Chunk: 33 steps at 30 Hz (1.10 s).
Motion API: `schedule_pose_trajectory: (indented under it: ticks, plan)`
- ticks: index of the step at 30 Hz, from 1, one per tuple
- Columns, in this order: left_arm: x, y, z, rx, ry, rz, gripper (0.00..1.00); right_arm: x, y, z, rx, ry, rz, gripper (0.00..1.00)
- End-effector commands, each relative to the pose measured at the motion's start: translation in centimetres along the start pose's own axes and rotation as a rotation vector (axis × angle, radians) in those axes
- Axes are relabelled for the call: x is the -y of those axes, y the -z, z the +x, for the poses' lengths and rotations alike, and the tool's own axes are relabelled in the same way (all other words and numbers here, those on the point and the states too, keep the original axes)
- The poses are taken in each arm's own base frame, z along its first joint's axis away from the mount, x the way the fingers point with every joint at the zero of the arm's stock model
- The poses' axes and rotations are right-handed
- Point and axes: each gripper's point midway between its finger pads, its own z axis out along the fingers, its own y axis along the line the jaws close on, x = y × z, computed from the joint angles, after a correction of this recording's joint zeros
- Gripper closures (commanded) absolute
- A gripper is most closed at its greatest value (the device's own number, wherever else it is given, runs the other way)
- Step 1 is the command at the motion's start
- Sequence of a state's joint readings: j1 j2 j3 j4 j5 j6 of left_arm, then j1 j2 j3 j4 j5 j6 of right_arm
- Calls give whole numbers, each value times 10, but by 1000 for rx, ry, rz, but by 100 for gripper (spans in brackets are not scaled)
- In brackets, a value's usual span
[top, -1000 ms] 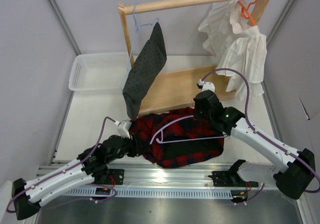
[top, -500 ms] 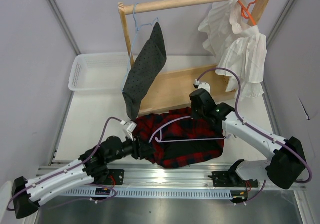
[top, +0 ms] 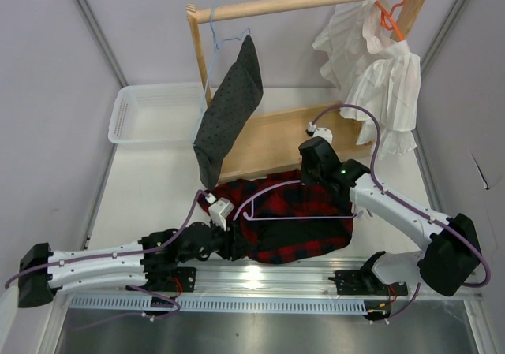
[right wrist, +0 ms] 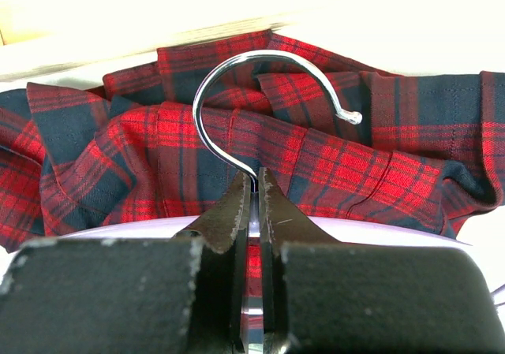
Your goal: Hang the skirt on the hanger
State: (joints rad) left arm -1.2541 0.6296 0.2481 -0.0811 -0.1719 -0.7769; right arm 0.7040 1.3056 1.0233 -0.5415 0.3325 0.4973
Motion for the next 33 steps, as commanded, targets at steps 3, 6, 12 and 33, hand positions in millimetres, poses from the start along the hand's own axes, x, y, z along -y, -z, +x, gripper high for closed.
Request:
schedule_pose_trajectory:
  ticks: [3, 6, 12, 33]
  plan:
    - [27, 1, -41, 135, -13, 10, 48, -8, 5, -29, 83, -48, -13, 100]
    - [26, 1, -45, 129, -46, -40, 47, -8, 5, -28, 81, -50, -15, 100]
    - [21, -11, -30, 58, -84, -137, 49, -9, 4, -28, 79, -50, -18, 100]
    - [-50, 1, -9, 93, 129, -433, 100, -14, 10, -35, 97, -70, -42, 100]
